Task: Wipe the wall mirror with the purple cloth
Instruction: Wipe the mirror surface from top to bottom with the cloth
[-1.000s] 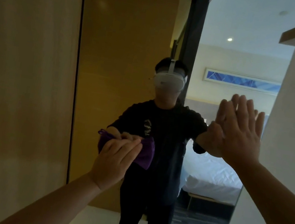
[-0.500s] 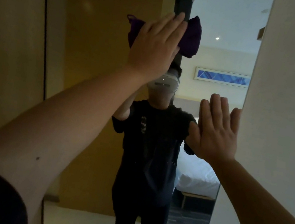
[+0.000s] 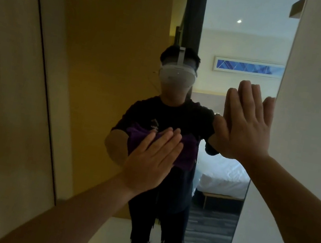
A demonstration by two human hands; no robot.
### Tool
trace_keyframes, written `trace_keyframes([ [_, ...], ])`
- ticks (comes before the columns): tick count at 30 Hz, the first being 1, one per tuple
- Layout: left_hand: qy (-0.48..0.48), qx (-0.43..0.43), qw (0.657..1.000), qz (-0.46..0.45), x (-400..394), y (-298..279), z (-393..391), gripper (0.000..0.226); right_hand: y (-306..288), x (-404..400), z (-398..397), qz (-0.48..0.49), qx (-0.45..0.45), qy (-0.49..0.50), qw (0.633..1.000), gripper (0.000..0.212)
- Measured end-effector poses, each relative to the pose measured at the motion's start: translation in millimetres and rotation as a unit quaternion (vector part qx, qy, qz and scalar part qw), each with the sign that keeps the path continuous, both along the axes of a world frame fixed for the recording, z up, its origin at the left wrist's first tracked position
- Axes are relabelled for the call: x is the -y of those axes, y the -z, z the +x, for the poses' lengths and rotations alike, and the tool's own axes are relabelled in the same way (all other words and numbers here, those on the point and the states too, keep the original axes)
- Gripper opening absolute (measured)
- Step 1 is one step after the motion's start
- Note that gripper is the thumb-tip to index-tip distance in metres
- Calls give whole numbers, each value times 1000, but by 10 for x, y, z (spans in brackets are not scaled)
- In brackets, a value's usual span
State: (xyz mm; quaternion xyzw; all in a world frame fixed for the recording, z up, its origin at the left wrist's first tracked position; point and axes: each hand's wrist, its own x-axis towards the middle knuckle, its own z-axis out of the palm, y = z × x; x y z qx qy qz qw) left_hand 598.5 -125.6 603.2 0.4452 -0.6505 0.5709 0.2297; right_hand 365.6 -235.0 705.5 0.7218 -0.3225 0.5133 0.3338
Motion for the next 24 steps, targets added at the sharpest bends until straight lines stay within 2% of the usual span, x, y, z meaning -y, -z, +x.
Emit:
trace_keyframes([
  [5,-6,14,1000,16,-63,500,79,56,-8,-88,-83,9,-9,-21,1000,62],
  [12,57,-73,995,24,-128,188,-65,35,255,-49,-513,106,-53,66,991,70],
  [15,81,-124,989,-30,-98,-380,-298,34,284,4,-490,103,-51,46,992,65],
  [18,94,-121,986,-57,17,-1233,-575,39,304,76,-468,106,-49,38,992,63],
  [21,53,-109,987,-110,225,-2079,-837,41,309,127,-479,86,-58,27,994,63],
  [24,4,-115,990,-87,409,-2525,-968,45,314,168,-499,60,-65,19,996,63],
])
